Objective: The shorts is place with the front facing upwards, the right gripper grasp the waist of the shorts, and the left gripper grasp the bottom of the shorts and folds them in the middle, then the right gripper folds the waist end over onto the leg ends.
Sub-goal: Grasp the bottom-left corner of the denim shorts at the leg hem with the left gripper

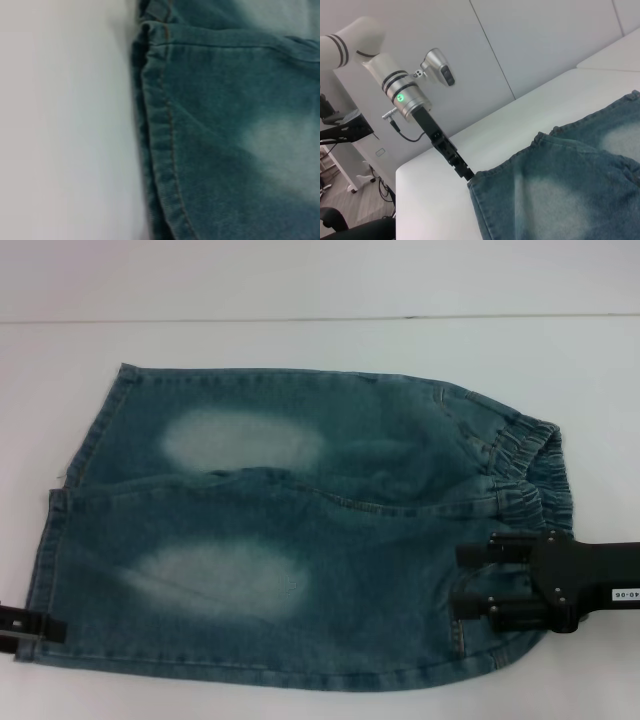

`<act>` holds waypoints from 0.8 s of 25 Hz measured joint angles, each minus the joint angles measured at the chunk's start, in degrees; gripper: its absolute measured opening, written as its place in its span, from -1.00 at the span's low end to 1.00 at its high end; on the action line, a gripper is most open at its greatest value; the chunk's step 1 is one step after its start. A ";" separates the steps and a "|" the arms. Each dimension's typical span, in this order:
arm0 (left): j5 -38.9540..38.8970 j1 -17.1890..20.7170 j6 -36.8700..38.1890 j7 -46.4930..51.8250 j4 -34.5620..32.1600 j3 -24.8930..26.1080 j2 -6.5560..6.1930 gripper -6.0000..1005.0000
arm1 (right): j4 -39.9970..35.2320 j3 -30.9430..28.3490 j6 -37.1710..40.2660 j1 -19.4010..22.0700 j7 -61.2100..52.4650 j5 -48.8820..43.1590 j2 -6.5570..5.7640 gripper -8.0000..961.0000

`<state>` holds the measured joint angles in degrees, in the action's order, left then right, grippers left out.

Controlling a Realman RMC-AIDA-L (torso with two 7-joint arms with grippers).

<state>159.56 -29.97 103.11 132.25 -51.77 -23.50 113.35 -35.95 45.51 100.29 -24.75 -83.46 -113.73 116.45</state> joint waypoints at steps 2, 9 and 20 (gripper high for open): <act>0.22 0.00 -0.72 0.22 0.10 -0.08 0.01 0.80 | 0.01 0.14 -0.01 -0.01 0.04 0.00 0.03 0.56; 0.28 -0.04 -0.95 0.28 0.25 -0.35 0.11 0.80 | 0.01 0.28 -0.02 0.07 0.14 0.00 0.09 0.56; 0.27 -0.86 -0.98 0.30 1.50 -0.75 0.42 0.80 | 0.09 0.28 -0.15 -0.05 0.15 0.01 0.09 0.55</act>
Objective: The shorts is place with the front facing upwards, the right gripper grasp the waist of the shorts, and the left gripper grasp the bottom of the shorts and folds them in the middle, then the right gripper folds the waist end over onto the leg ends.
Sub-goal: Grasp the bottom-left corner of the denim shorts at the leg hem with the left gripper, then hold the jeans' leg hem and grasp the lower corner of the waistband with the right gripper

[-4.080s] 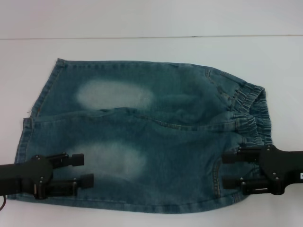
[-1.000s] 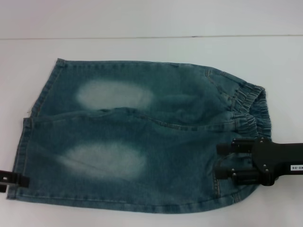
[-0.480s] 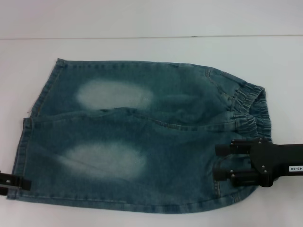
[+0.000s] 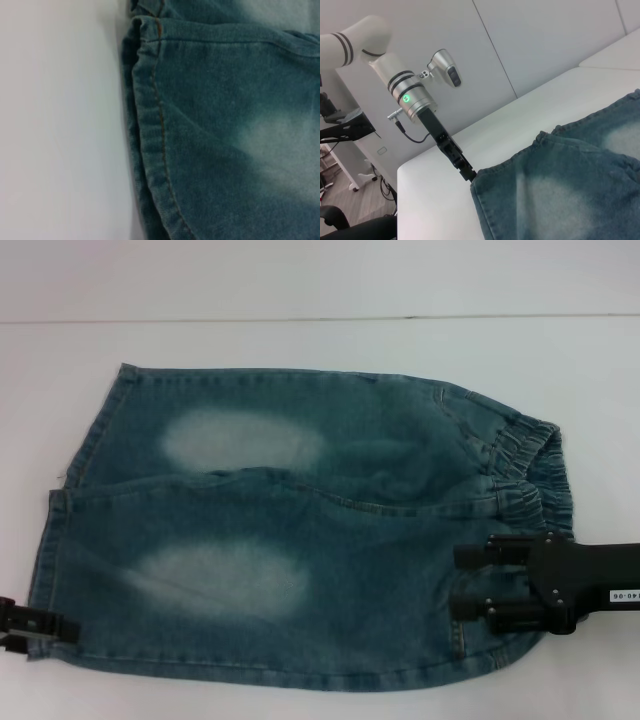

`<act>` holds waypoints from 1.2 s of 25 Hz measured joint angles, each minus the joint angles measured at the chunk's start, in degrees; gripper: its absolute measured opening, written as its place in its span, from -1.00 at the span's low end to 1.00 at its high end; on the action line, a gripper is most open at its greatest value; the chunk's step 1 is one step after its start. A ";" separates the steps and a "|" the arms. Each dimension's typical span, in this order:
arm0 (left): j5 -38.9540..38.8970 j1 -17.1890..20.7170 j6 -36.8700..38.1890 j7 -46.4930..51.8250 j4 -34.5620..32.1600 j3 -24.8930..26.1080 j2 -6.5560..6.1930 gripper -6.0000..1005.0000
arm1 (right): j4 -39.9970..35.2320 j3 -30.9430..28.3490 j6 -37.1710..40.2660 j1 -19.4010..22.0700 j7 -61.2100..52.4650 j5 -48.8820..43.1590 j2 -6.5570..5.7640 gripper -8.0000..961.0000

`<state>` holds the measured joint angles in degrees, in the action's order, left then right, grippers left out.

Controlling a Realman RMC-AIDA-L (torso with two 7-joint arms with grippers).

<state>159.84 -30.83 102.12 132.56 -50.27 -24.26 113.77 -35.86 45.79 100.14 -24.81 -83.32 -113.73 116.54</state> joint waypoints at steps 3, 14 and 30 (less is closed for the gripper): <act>-0.23 -0.10 0.01 -0.21 0.00 -0.01 0.05 0.80 | 0.07 -0.01 -0.32 0.01 0.02 0.00 0.00 0.55; -0.55 -0.37 -1.54 -1.42 -0.13 -2.36 1.04 0.22 | 0.10 0.00 -0.82 0.03 0.16 0.00 0.09 0.54; -1.71 -0.55 -1.89 -1.61 -0.04 -2.20 1.11 -0.76 | 0.09 -0.22 -1.02 0.07 0.18 0.00 0.17 0.53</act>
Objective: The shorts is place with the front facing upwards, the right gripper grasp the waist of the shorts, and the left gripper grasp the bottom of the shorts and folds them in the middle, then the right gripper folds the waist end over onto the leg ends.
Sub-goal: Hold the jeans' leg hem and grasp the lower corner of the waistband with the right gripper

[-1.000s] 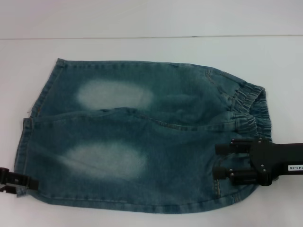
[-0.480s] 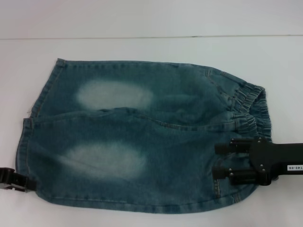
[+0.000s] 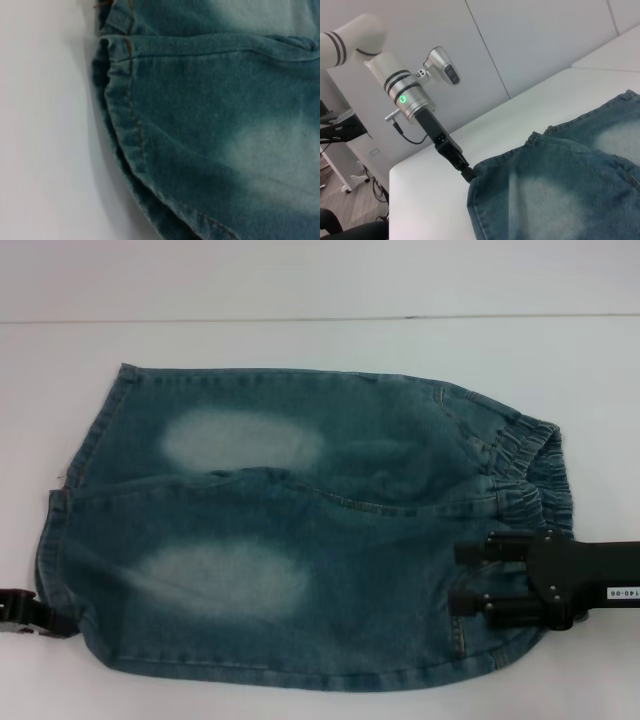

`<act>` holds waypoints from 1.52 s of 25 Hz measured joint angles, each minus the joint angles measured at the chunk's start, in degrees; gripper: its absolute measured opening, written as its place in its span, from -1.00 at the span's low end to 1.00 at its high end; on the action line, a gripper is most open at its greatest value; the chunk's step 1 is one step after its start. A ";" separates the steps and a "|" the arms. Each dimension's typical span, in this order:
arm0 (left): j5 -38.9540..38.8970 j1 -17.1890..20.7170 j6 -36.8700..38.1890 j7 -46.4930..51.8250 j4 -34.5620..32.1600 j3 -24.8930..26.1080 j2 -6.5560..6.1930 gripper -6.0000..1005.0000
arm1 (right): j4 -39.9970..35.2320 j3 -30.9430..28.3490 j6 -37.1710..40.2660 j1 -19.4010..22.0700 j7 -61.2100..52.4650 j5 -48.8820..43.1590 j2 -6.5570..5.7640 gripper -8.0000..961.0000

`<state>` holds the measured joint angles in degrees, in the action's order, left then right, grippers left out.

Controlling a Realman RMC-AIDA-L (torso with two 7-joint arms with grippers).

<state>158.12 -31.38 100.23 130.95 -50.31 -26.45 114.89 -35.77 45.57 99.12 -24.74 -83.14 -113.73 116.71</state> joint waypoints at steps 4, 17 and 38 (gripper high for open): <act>-1.02 0.14 0.29 -0.19 0.03 -0.02 0.06 -0.88 | 0.00 -0.17 0.00 0.00 0.00 0.00 0.00 0.53; -5.22 0.53 0.50 -2.12 -1.30 0.52 -0.04 -0.90 | -4.34 -4.86 0.04 -0.63 -13.81 0.29 -1.60 0.52; -9.86 -0.41 0.97 -3.22 -2.17 0.62 -0.35 -0.90 | -16.82 1.03 7.35 -12.13 -39.19 -31.08 -4.81 0.51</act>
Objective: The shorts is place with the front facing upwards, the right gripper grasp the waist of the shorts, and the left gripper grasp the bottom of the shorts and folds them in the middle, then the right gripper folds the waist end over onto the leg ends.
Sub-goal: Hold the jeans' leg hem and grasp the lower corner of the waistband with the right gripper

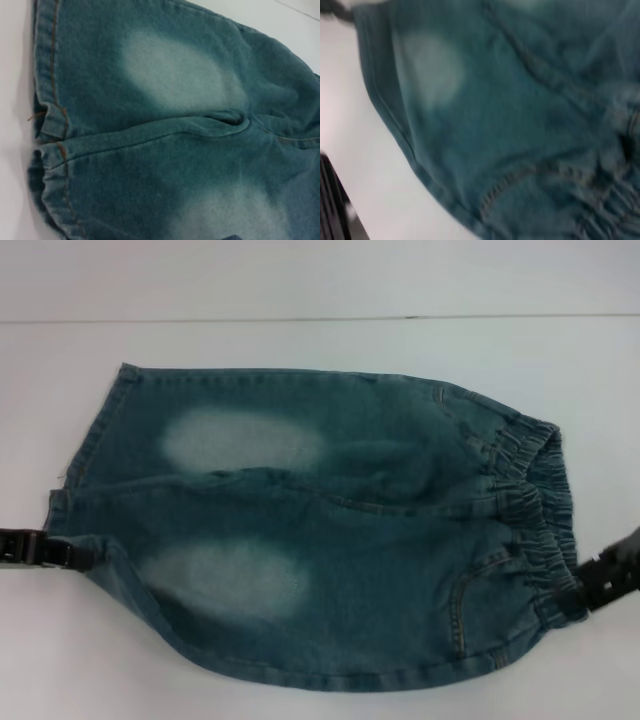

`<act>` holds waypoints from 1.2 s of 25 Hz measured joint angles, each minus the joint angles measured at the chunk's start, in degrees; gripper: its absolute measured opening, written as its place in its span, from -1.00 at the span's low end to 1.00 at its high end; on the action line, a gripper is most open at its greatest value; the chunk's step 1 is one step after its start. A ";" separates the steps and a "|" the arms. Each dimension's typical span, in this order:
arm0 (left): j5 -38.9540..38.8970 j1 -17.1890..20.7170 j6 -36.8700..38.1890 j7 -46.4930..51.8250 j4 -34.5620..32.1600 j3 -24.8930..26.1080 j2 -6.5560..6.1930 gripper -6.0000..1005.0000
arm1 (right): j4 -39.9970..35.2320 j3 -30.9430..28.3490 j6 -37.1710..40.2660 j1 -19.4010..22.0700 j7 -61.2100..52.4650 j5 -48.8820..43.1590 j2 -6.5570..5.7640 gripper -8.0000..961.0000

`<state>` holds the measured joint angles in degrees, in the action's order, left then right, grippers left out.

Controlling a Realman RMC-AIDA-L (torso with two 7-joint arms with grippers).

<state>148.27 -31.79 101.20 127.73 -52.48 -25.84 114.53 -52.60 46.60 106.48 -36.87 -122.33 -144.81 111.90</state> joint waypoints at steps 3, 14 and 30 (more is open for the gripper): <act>-0.21 0.13 -0.02 -0.06 0.08 0.00 0.14 -0.90 | -0.03 3.01 0.28 -1.26 -0.04 -4.33 0.49 0.51; -0.34 0.33 -0.48 -0.19 0.54 -0.09 0.35 -0.90 | 0.09 5.31 -3.09 -4.28 -0.41 -12.19 1.42 0.50; -0.36 0.13 -1.14 -0.24 0.73 -0.11 0.52 -0.90 | 0.39 8.71 -6.00 -4.53 -0.13 -12.60 3.67 0.49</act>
<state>147.91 -31.66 100.06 127.50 -51.75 -25.94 115.05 -52.21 55.31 100.47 -41.40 -122.46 -157.41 115.57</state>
